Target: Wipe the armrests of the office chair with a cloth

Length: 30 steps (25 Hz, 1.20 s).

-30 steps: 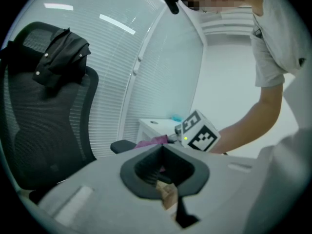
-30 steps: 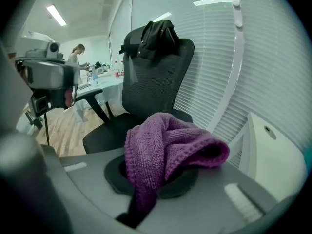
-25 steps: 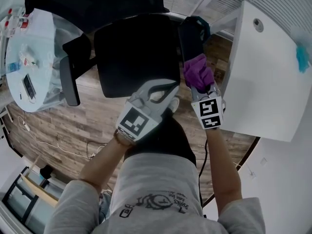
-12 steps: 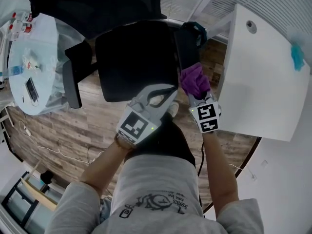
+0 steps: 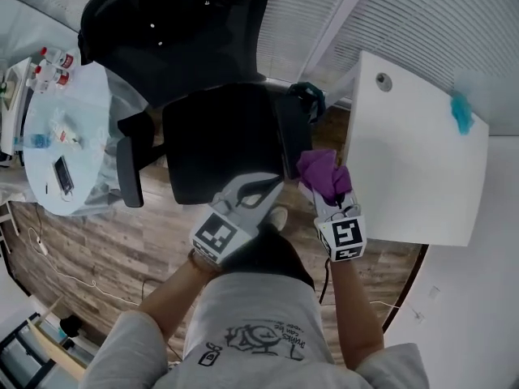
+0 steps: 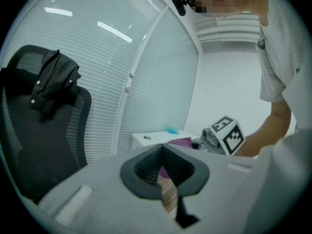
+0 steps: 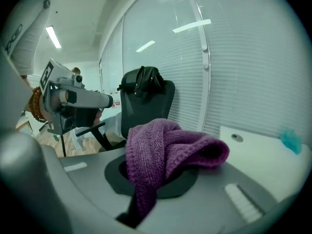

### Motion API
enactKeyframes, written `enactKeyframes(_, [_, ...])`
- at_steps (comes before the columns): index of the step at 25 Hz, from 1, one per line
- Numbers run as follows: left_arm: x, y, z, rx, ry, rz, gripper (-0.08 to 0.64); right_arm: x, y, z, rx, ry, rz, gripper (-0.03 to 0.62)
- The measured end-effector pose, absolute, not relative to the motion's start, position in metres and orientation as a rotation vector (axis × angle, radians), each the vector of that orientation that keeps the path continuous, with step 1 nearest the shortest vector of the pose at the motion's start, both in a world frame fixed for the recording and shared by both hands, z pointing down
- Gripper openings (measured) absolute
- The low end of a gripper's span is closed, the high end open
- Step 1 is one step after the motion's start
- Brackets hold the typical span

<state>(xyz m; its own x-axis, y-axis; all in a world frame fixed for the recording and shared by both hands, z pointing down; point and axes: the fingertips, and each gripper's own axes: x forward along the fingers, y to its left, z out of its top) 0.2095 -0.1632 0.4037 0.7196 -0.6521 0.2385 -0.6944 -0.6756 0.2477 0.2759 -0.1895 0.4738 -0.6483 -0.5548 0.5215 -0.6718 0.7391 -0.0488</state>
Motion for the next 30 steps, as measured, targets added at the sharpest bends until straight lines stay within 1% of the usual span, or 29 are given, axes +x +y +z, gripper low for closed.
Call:
enactKeyframes(6, [0.227, -0.155, 0.322, 2.659, -1.054, 0.058, 0.003, 0.294, -0.178, 0.374, 1.024, -2.556, 0.245, 0.029])
enactKeyframes(16, [0.252, -0.131, 0.209, 2.763, -1.098, -0.06, 0.003, 0.31, -0.14, 0.225, 1.145, -2.736, 0.062, 0.028])
enactKeyframes(25, [0.272, -0.1, 0.155, 2.83, -1.097, -0.1, 0.003, 0.33, -0.105, 0.168, 1.201, -2.756, 0.006, 0.029])
enactKeyframes(30, [0.274, -0.093, 0.148, 2.817, -1.134, -0.097, 0.003, 0.335, -0.1, 0.159, 1.198, -2.772, -0.001, 0.029])
